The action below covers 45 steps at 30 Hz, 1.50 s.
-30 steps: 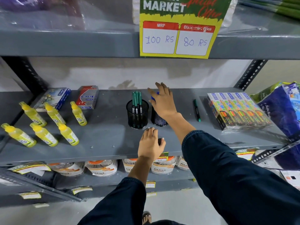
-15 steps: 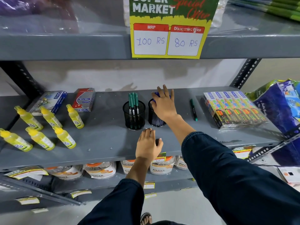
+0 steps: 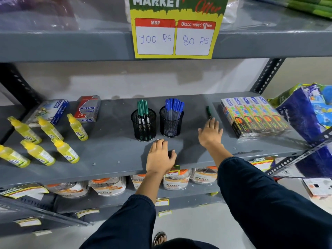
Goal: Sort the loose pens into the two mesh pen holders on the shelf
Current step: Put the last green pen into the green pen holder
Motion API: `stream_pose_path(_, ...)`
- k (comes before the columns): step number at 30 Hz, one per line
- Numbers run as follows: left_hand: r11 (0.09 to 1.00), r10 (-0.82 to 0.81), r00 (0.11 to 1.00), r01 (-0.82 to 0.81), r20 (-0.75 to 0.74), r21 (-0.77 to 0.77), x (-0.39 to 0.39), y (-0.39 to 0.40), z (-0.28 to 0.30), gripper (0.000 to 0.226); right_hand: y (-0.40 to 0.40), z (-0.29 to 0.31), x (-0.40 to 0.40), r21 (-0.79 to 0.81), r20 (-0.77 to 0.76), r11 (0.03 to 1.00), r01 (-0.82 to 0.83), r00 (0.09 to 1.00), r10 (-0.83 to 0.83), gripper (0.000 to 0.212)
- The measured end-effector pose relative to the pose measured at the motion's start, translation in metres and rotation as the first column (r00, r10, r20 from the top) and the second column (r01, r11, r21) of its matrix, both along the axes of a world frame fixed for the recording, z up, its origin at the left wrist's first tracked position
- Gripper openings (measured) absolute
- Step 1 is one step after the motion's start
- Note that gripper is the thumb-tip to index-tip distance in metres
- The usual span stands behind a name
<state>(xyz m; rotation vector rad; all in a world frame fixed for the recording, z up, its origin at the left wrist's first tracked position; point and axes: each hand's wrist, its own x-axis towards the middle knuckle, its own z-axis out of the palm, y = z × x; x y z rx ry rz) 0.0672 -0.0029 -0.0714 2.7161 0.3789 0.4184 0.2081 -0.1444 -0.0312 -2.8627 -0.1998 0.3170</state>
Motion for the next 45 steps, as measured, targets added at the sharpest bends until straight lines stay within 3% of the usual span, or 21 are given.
stream_pose_path(3,1.0,0.01,1.0,-0.01,0.006,0.002,0.0,-0.002,0.0,0.043,-0.012,-0.01,-0.006,-0.028,0.036,0.999,-0.04,0.998,0.041,0.055)
stream_pose_path(8,1.0,0.009,1.0,-0.009,-0.009,0.005,-0.001,-0.002,0.001,0.044,-0.017,-0.013,-0.032,0.006,0.46,0.999,-0.043,0.887,0.035,0.04)
stream_pose_path(10,1.0,0.01,1.0,-0.01,-0.018,-0.001,-0.001,-0.002,0.002,0.044,-0.017,-0.011,-0.042,0.014,0.524,0.999,-0.033,0.852,0.021,0.04)
stream_pose_path(14,1.0,0.009,1.0,-0.009,-0.022,-0.006,-0.001,-0.002,0.002,0.044,-0.016,-0.008,-0.051,0.009,0.447,1.0,-0.018,0.894,0.012,0.042)
stream_pose_path(18,1.0,0.011,1.0,-0.011,-0.028,-0.003,-0.001,-0.002,0.001,0.045,-0.011,-0.003,-0.045,0.086,0.335,0.994,-0.065,0.942,0.032,0.03)
stream_pose_path(22,1.0,0.003,1.0,-0.003,-0.026,-0.006,-0.002,-0.001,0.002,0.046,-0.002,0.003,-0.038,0.147,0.152,0.98,-0.132,0.982,0.11,0.041)
stream_pose_path(28,1.0,0.002,1.0,-0.002,0.002,-0.009,-0.004,-0.001,0.006,0.043,0.008,0.011,-0.034,0.108,0.099,0.989,-0.105,0.991,0.095,0.048)
stream_pose_path(31,0.998,0.06,0.998,-0.06,0.016,-0.001,-0.009,0.002,0.008,0.037,0.014,0.019,-0.038,0.203,0.143,0.978,-0.047,0.99,0.018,0.051)
stream_pose_path(35,0.991,0.133,0.991,-0.133,0.029,0.017,-0.026,0.016,0.004,0.032,0.031,0.042,-0.049,0.43,0.322,0.9,-0.074,0.944,-0.076,0.06)
stream_pose_path(40,0.969,0.246,0.969,-0.247,0.031,0.024,-0.046,0.048,0.002,0.026,0.073,0.086,-0.068,0.621,0.47,0.724,-0.301,0.882,-0.036,0.047)
stream_pose_path(45,0.945,0.325,0.945,-0.324,0.046,-0.039,-0.058,0.074,0.003,0.028,0.119,0.118,-0.076,0.725,0.467,0.575,-0.379,0.884,-0.005,0.054)
